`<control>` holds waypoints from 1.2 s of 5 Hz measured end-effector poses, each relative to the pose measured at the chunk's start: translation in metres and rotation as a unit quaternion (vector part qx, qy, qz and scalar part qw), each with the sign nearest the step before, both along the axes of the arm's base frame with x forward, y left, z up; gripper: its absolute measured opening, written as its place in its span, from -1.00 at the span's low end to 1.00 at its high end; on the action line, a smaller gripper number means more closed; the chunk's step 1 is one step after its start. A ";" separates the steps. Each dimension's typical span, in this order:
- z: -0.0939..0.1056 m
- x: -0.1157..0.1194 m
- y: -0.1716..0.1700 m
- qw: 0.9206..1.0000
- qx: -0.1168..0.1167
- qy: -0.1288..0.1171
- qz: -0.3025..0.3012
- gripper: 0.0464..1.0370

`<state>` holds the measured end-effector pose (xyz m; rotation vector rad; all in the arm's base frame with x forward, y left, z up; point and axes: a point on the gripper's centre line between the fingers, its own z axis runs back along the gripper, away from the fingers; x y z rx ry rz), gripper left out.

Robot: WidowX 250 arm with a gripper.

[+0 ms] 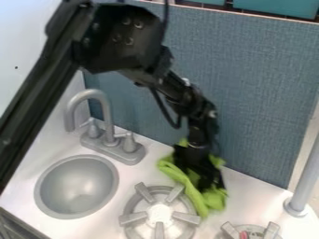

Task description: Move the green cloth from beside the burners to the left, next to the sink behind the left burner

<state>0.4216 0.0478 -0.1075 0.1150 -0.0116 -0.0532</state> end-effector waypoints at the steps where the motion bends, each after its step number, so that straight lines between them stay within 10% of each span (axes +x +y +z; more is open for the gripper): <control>1: 0.000 -0.001 0.038 0.996 0.000 -0.029 0.080 0.93; 4: 0.007 -0.036 0.077 0.977 -0.030 -0.051 0.205 0.93; 6: 0.074 -0.049 0.073 0.967 -0.061 -0.073 0.236 0.93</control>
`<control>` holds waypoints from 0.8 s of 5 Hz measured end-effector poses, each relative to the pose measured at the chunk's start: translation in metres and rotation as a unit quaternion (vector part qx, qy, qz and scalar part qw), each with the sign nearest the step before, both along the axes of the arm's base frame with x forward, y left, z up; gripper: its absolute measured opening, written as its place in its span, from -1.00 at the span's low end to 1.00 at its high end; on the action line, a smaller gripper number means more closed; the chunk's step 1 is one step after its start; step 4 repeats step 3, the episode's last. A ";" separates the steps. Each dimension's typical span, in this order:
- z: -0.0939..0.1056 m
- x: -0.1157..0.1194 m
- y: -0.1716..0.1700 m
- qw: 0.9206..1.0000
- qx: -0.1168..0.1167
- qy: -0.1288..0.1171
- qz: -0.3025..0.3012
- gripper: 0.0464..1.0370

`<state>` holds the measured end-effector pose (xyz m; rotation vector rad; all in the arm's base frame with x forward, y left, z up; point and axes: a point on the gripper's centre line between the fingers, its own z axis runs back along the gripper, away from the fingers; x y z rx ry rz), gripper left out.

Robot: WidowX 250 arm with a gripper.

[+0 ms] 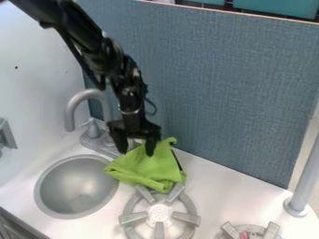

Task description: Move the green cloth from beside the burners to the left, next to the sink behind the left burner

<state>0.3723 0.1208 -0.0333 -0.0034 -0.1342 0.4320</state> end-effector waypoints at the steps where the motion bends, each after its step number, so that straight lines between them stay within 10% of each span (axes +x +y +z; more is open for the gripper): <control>1: 0.028 -0.023 -0.013 0.999 -0.023 0.037 0.005 0.93; 3: 0.089 -0.111 -0.077 0.995 -0.017 0.088 -0.039 0.93; 4: 0.089 -0.111 -0.077 0.995 -0.017 0.088 -0.039 0.93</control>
